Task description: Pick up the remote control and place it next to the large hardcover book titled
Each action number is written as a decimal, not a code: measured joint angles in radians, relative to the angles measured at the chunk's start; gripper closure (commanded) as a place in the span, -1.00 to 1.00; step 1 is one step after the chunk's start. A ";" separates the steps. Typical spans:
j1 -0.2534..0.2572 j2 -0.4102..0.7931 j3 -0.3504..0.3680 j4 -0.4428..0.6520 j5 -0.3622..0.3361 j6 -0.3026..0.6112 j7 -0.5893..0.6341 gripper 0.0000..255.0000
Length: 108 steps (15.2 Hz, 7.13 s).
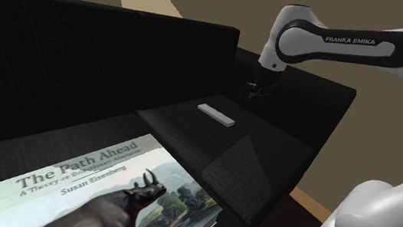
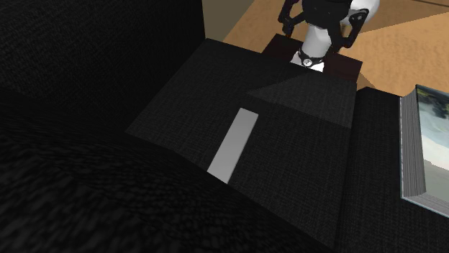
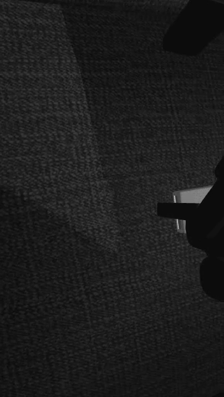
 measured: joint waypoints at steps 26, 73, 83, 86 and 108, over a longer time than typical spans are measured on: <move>-0.040 0.817 -0.050 0.563 0.024 0.140 -0.098 -1.00; -0.025 0.711 -0.043 0.735 0.020 -0.137 -0.071 1.00; 0.042 0.355 0.017 0.290 0.028 -0.047 0.051 1.00; 0.064 0.264 0.043 0.201 0.039 -0.047 0.095 1.00; 0.237 -0.227 0.259 -0.243 0.222 -0.070 0.382 1.00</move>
